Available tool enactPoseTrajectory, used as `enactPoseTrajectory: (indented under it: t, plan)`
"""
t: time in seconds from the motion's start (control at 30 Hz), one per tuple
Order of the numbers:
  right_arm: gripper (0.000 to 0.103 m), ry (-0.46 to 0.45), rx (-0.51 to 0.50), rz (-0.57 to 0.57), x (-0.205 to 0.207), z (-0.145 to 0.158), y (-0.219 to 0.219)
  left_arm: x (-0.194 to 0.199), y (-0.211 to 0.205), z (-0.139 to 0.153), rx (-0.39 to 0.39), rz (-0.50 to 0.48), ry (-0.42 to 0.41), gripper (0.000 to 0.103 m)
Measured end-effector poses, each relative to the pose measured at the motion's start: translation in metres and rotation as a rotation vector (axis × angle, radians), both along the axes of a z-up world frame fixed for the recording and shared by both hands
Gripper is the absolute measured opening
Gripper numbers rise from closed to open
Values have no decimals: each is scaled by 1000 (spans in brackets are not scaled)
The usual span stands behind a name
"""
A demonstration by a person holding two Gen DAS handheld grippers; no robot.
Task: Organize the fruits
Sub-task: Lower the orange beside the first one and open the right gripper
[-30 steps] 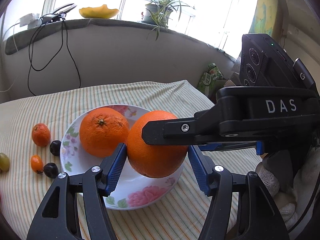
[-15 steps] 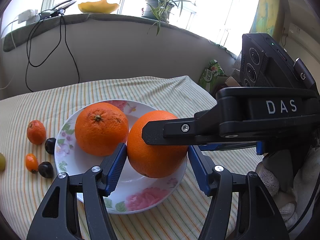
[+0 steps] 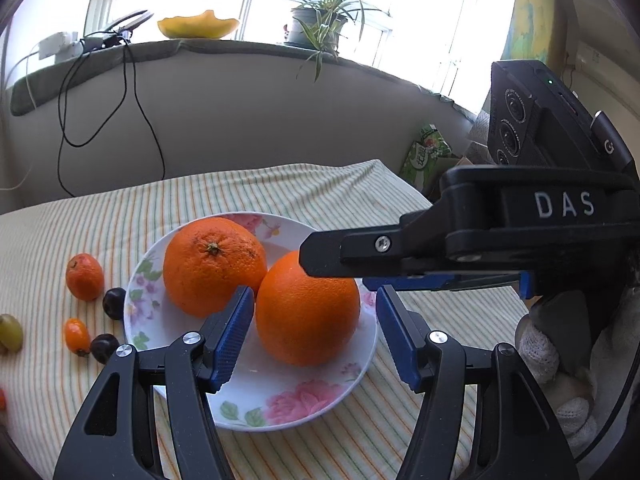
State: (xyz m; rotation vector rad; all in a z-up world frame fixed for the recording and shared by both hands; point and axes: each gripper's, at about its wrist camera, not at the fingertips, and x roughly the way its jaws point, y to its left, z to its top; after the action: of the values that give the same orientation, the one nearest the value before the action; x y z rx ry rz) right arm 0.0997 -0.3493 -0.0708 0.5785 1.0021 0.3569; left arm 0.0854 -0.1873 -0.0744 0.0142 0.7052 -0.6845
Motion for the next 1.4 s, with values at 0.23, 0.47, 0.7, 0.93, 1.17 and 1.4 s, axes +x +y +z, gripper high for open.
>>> enactPoseTrajectory:
  t: [0.23,0.47,0.7,0.93,1.17,1.4]
  plan:
    - [81,-49,-25,-8,-4,14,0,-3,7,-2,6,11,13,63]
    - [81,-88,-97,3,-12,19,7,-11,12,1,1,13,11,63]
    - [81,-167,-195,-7,-26,32,18,-21,29,3,-2,30,4,63]
    - [81,-204,-206,-11,-34,36,31,-23,55,3,-4,78,3,63]
    - [81,-254,-215,22,-40,39,54,-31,89,9,-10,129,-16,63]
    - [81,-319,-282,116,-42,48,91,-41,137,12,-6,219,-37,63]
